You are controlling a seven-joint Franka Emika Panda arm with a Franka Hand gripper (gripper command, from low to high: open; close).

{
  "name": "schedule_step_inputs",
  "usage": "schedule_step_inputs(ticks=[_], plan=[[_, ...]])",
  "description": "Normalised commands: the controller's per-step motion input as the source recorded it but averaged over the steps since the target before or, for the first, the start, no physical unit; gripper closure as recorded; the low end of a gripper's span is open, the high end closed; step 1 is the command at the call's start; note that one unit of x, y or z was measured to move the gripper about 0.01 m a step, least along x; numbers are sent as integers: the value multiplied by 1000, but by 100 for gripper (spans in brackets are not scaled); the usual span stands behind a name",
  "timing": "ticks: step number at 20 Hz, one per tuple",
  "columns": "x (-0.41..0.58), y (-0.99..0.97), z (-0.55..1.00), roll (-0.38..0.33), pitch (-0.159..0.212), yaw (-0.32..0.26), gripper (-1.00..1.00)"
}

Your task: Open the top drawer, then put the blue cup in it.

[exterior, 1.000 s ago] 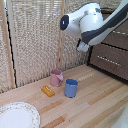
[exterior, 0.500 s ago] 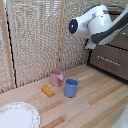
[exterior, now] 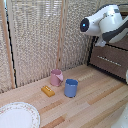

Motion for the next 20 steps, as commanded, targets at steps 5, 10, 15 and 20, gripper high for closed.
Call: schedule_step_inputs(ticks=[5,10,15,20], plan=[[94,-626,68,8,70,37,-100],[56,-259,6,1,77,43,100],[43,0,-14,-6,18,0,100],[98,-6,-5,3,0,3,100]])
